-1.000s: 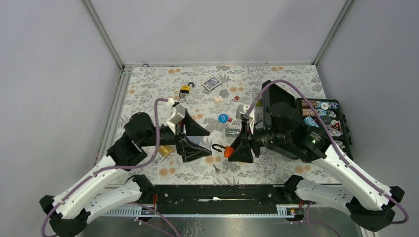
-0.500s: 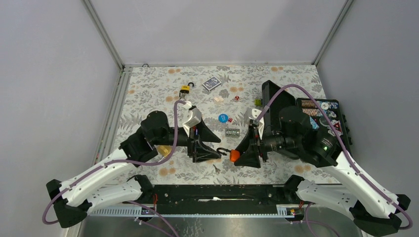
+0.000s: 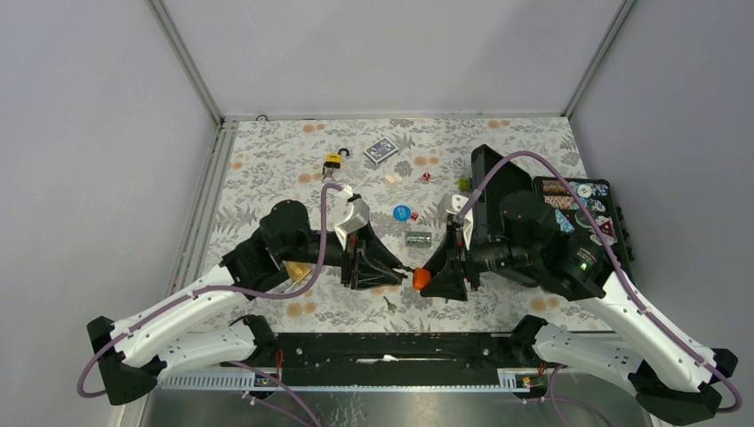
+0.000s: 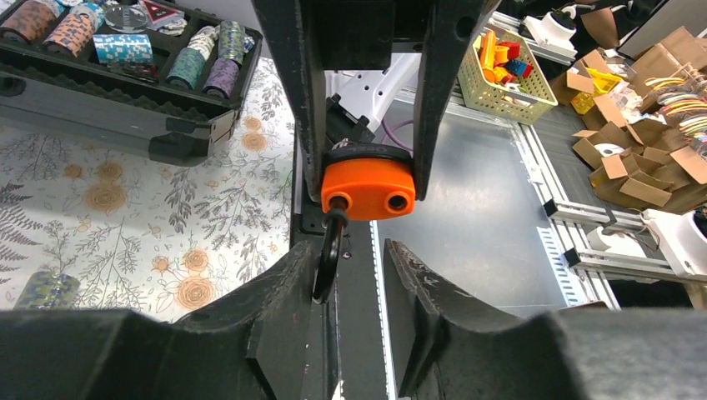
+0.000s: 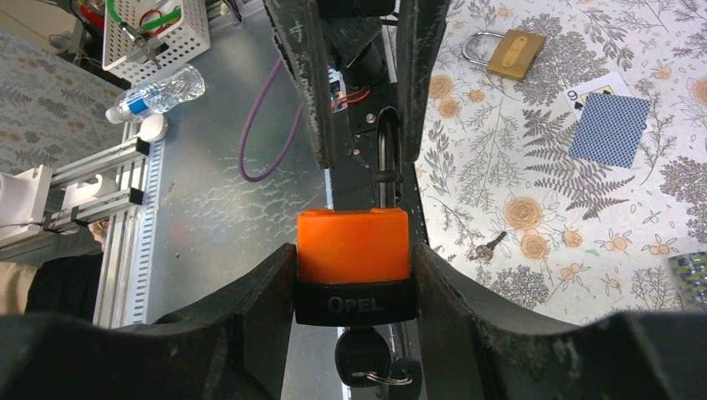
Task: Lock with the key
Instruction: Lock the lock.
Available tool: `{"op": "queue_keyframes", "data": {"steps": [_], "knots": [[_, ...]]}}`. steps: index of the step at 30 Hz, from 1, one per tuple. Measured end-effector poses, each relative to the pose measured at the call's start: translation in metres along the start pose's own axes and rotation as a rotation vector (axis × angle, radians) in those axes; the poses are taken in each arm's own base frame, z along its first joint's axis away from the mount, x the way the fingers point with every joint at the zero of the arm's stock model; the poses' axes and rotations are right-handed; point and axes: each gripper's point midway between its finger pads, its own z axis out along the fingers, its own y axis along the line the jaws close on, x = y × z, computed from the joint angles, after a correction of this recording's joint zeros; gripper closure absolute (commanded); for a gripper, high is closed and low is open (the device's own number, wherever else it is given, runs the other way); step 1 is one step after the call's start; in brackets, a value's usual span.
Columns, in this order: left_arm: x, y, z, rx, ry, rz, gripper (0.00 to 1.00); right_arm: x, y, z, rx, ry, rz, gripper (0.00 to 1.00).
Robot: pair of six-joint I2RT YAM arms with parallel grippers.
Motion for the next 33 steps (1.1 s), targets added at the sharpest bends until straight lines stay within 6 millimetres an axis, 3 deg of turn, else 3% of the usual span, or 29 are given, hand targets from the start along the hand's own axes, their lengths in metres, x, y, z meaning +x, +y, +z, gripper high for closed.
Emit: {"op": "queue_keyframes", "data": {"steps": [11, 16, 19, 23, 28, 33], "knots": [[-0.002, -0.005, 0.004, 0.039, 0.01, 0.001, 0.72, 0.0, -0.002, 0.0, 0.011, -0.001, 0.01, 1.0], [-0.001, -0.003, 0.007, 0.041, 0.018, -0.007, 0.84, 0.0, -0.002, 0.0, 0.01, 0.0, 0.011, 1.0], [0.0, -0.001, 0.008, 0.038, 0.022, -0.013, 1.0, 0.0, -0.001, 0.0, 0.007, 0.0, 0.013, 1.0], [0.0, -0.001, 0.009, 0.035, 0.029, -0.018, 1.0, 0.0, 0.0, -0.001, 0.01, -0.002, 0.015, 0.99], [0.001, 0.001, 0.009, 0.021, 0.037, -0.026, 1.0, 0.002, -0.002, 0.0, 0.017, -0.002, 0.014, 0.74], [0.004, 0.008, 0.008, -0.027, 0.054, -0.032, 1.0, 0.006, -0.008, 0.002, 0.036, 0.003, 0.001, 0.3]]}}
